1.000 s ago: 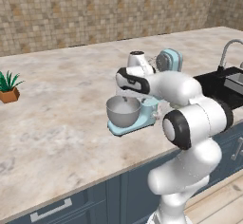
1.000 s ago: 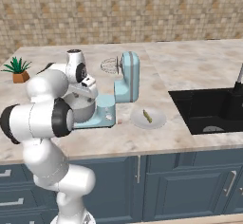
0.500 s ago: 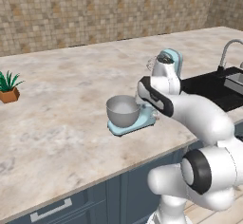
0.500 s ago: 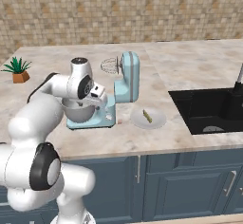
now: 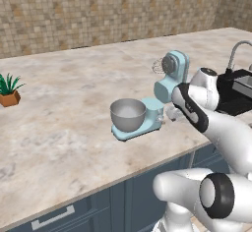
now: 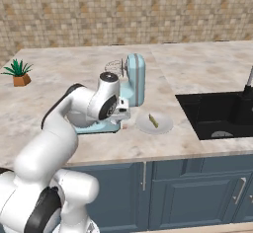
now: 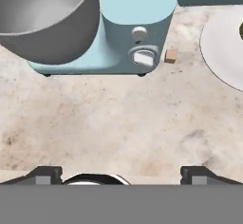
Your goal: Add butter and sugar cubes to the stand mixer bowl and then turn on the stand mixer to begin making frosting.
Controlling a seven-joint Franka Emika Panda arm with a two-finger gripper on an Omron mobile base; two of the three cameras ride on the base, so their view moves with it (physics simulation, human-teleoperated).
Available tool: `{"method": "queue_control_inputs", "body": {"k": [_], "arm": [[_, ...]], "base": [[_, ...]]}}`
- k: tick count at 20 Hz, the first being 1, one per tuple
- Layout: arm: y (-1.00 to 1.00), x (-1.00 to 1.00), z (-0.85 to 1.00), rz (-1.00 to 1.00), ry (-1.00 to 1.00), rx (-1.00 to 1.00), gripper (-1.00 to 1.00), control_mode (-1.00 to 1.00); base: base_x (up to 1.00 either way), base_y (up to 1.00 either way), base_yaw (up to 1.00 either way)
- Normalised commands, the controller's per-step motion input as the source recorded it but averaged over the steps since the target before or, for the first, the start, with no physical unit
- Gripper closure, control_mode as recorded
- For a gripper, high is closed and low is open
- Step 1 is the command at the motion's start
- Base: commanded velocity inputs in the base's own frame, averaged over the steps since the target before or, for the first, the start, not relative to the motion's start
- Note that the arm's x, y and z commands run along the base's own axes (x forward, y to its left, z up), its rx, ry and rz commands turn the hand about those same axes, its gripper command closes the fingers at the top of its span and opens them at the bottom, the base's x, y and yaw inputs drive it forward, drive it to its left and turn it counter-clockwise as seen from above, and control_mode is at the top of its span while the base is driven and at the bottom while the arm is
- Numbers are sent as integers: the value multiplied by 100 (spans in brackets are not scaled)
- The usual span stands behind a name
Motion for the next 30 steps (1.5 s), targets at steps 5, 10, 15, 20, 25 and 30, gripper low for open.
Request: {"method": "queue_control_inputs", "body": {"k": [5,10,15,20,25,30], "arm": [[-47,1,0,41,-1,0,-100,-100],[-12,13,-14,21,0,8,-100,-100],[-5,6,-13,17,-9,21,-100,-100],[-1,0,-10,20,-22,18,-100,-100],[0,0,0,22,-33,0,-100,-100],[0,0,0,24,-36,0,-100,-100]], "base": [[0,0,0],[0,0,0],[0,0,0],[0,0,0],[0,0,0],[0,0,0]]}}
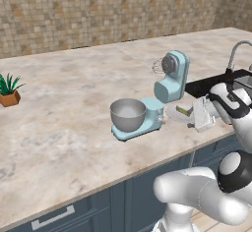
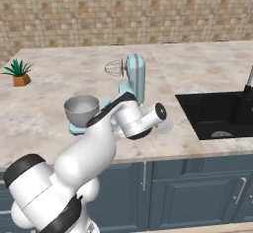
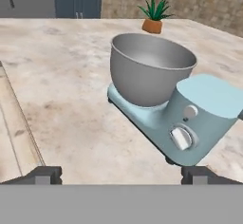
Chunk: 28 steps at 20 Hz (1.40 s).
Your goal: Add butter and sugar cubes to the stand mixer bowl and then turn on the stand mixer to begin making frosting.
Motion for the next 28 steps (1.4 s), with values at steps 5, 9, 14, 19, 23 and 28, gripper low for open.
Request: {"method": "queue_control_inputs", "body": {"k": [5,9,14,19,23,28], "arm": [[0,4,-5,16,-25,0,-100,-100],[0,40,-9,3,-3,0,-100,-100],[0,58,-14,0,6,2,-100,-100],[-4,30,-20,0,11,2,-100,-100],[-22,1,-28,-1,9,2,-100,-100],[-25,-1,-23,-3,3,4,-100,-100]], "base": [[0,0,0],[0,0,0],[0,0,0],[0,0,0],[0,0,0],[0,0,0]]}}
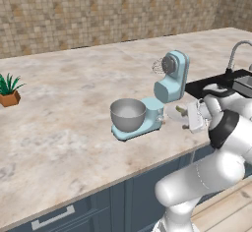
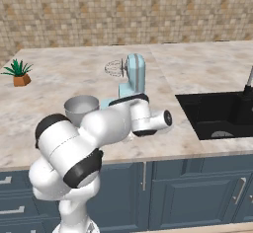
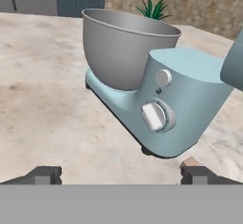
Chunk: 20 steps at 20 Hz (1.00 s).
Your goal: Add butter and sugar cubes to the stand mixer bowl and then turn on the stand mixer to begin making frosting.
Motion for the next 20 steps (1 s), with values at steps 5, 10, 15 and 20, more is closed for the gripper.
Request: {"method": "queue_control_inputs", "body": {"k": [5,10,15,20], "arm": [[-3,-6,-20,0,-5,3,-100,-100],[0,0,-18,0,-11,1,-100,-100],[9,0,-4,0,-12,5,-100,-100],[15,0,0,0,-3,8,-100,-100]], "base": [[0,0,0],[0,0,0],[0,0,0],[0,0,0]]}}
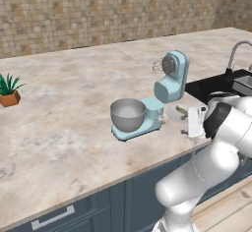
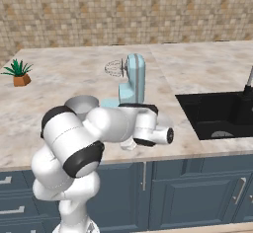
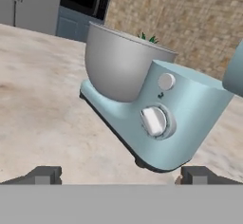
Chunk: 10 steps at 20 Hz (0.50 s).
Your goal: Add butter and sugar cubes to the stand mixer bowl and then turn on the stand mixer to begin making frosting.
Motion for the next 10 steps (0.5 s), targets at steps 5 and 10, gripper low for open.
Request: {"method": "queue_control_inputs", "body": {"k": [5,10], "arm": [[8,8,0,0,-2,6,-100,-100],[0,40,0,0,3,3,-100,-100]], "base": [[0,0,0],[0,0,0]]}}
